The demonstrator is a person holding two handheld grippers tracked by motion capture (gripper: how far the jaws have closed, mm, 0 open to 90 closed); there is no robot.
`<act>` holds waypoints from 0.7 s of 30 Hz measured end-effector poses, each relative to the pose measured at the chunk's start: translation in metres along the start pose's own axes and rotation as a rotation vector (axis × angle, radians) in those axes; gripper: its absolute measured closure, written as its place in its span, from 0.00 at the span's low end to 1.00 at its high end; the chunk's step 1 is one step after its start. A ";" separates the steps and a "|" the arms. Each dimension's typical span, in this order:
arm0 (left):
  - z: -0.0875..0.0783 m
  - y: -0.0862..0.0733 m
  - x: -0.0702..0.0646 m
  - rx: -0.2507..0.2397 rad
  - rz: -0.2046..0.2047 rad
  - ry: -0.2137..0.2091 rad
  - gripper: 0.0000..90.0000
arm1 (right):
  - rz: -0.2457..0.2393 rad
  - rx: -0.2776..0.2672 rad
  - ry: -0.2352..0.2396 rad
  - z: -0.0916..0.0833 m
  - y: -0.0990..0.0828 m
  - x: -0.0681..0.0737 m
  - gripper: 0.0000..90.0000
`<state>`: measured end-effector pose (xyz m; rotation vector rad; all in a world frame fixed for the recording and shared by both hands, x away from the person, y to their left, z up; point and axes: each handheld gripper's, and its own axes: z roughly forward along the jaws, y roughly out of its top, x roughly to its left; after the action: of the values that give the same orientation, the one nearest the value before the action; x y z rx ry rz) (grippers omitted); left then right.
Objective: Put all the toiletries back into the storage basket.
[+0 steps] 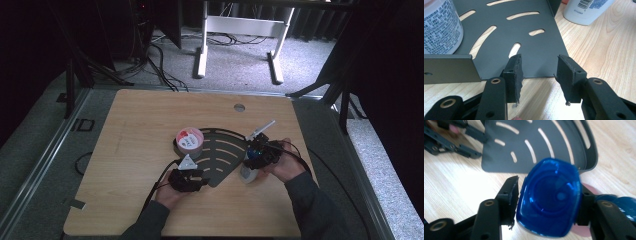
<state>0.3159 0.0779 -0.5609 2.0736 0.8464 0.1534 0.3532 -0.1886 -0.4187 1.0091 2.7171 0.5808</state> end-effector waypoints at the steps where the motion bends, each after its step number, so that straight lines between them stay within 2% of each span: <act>1: 0.000 0.000 0.000 0.000 0.000 0.000 0.62 | -0.004 0.011 0.002 0.002 -0.001 0.000 0.51; 21: 0.000 0.000 0.000 -0.002 -0.005 -0.006 0.62 | -0.016 0.119 0.011 0.020 0.001 0.000 0.53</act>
<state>0.3163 0.0782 -0.5610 2.0696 0.8472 0.1452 0.3599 -0.1820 -0.4362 1.0124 2.7952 0.4276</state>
